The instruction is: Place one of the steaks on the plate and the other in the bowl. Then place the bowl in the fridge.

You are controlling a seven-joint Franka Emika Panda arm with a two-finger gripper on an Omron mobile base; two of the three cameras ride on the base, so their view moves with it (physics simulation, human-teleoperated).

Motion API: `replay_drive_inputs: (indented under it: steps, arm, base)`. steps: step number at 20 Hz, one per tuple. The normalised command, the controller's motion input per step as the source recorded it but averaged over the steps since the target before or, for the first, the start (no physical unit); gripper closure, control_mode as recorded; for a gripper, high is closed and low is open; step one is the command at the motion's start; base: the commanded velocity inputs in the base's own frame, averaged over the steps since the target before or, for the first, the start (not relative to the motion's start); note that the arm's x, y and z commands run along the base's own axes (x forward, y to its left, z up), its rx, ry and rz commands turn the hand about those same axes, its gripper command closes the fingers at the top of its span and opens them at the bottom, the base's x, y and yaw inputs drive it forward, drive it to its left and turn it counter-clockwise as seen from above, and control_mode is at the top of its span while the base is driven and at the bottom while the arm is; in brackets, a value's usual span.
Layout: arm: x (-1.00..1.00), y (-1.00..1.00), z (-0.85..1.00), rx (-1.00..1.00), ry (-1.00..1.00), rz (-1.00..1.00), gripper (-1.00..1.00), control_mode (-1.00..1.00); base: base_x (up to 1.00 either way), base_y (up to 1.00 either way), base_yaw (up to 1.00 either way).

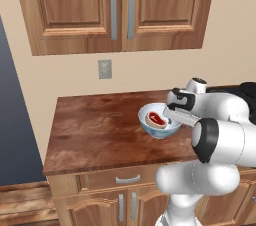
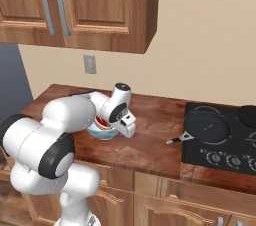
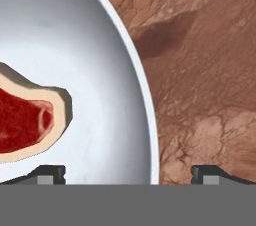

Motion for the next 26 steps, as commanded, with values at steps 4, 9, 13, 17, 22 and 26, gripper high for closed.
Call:
replay_drive_inputs:
  steps: [4,9,13,17,22,26]
  arm:
    - [0.00,0.22,-0.07,-0.01,0.00,0.00,1.00,-1.00]
    - [0.00,0.09,-0.08,0.00,0.00,0.00,1.00,-1.00]
    - [0.00,0.03,-0.19,0.00,0.00,0.00,1.00,-1.00]
    - [0.00,0.00,-0.11,0.00,0.00,0.00,1.00,-1.00]
    - [-0.15,0.00,0.02,0.08,-0.08,-0.01,1.00,-1.00]
    - [-0.28,0.08,0.27,0.12,-0.15,-0.06,1.00,-1.00]
  base:
    - [0.00,0.00,0.00]
    - [0.00,0.00,0.00]
    - [0.00,0.00,0.00]
    - [0.00,0.00,0.00]
    - [0.00,0.00,0.00]
    - [0.00,0.00,0.00]
